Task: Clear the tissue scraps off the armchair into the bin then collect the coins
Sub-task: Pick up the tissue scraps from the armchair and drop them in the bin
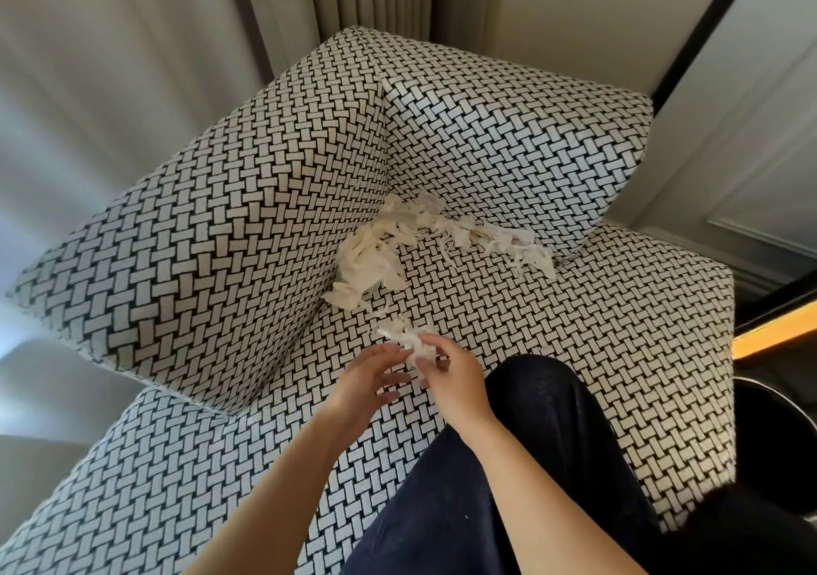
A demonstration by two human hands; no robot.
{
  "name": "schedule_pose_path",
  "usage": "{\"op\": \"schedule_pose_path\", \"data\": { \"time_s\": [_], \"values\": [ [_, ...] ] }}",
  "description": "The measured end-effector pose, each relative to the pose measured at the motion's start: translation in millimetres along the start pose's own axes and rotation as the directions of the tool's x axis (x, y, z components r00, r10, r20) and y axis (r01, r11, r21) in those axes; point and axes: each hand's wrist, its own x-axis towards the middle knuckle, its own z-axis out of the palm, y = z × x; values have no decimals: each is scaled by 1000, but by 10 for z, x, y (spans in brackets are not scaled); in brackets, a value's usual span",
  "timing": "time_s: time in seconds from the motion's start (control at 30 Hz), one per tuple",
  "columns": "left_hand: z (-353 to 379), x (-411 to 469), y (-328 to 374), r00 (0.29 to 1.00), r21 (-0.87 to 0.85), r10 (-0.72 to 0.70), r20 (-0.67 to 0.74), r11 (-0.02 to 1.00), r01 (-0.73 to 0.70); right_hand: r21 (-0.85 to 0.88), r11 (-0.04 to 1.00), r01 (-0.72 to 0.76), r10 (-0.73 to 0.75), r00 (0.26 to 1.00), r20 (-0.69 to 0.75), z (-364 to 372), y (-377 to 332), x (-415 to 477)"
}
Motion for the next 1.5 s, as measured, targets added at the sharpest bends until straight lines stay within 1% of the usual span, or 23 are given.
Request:
{"op": "schedule_pose_path", "data": {
  "time_s": [0.07, 0.1, 0.13, 0.17, 0.2, 0.23, 0.3, 0.4, 0.47, 0.5, 0.6, 0.63, 0.73, 0.83, 0.9, 0.97, 1.07, 1.13, 1.2, 1.27, 1.3, 1.37, 1.5],
  "values": [
    [5, 30, 61, 997, 144, 41, -62, 989, -32, 179, 983, -40, 42, 999, -4, -51, -32, -4],
    [11, 76, 76, 991, 264, 78, -111, 963, -46, 246, 968, -59, 62, 998, -5, -68, -40, -4],
    [7, 137, 82, 978, 407, 138, -155, 911, -64, 299, 951, -78, 83, 996, -5, -85, -41, -8],
    [-5, 216, 81, 962, 545, 211, -170, 834, -87, 350, 932, -94, 101, 995, -1, -95, -42, -11],
    [-21, 294, 76, 951, 657, 271, -151, 746, -108, 396, 912, -104, 112, 994, 4, -105, -48, -16],
    [-37, 362, 74, 949, 746, 295, -109, 656, -118, 440, 891, -111, 119, 993, 8, -114, -55, -17],
    [-47, 448, 76, 965, 857, 260, -32, 505, -107, 516, 850, -107, 115, 993, 15, -140, -82, -31],
    [-40, 498, 72, 982, 950, 189, 21, 302, -79, 578, 811, -90, 91, 996, 27, -161, -104, -44],
    [-35, 515, 60, 979, 978, 194, 66, 184, -102, 591, 802, -84, 78, 996, 36, -159, -102, -50],
    [-42, 531, 52, 976, 979, 203, 77, 171, -113, 597, 798, -83, 75, 996, 38, -160, -101, -49],
    [-74, 553, 76, 972, 967, 230, 43, 234, -98, 621, 779, -93, 85, 995, 43, -166, -97, -41],
    [-87, 554, 97, 970, 968, 242, 39, 231, -97, 626, 774, -96, 87, 995, 45, -166, -94, -34],
    [-125, 555, 185, 964, 986, 253, 80, 119, -114, 629, 771, -101, 94, 995, 46, -159, -76, -23],
    [-203, 672, 252, 983, 992, 149, 108, 52, -117, 630, 768, -112, 103, 993, 50, -160, -72, -8],
    [-205, 713, 283, 991, 992, 88, 99, 75, -106, 634, 764, -119, 112, 992, 52, -167, -74, -3],
    [-195, 730, 290, 994, 982, 99, 55, 174, -72, 636, 761, -126, 120, 991, 53, -161, -73, 2],
    [-196, 736, 247, 981, 956, 195, -4, 289, -54, 639, 759, -126, 118, 991, 56, -166, -89, -4],
    [-223, 732, 183, 965, 914, 258, -53, 402, -57, 642, 755, -130, 121, 991, 57, -169, -98, -5],
    [-255, 693, 128, 942, 853, 307, -138, 520, -45, 643, 754, -132, 125, 990, 57, -166, -103, -8],
    [-301, 649, 92, 909, 799, 353, -221, 600, -39, 639, 758, -131, 122, 991, 58, -161, -107, -11],
    [-320, 634, 86, 897, 787, 371, -240, 615, -43, 637, 760, -129, 119, 991, 58, -162, -108, -13],
    [-339, 622, 120, 885, 802, 395, -247, 596, -42, 637, 760, -127, 115, 991, 61, -164, -113, -19],
    [-321, 709, 284, 913, 795, 315, -260, 606, 18, 634, 761, -137, 123, 990, 66, -163, -103, -18]
  ]
}}
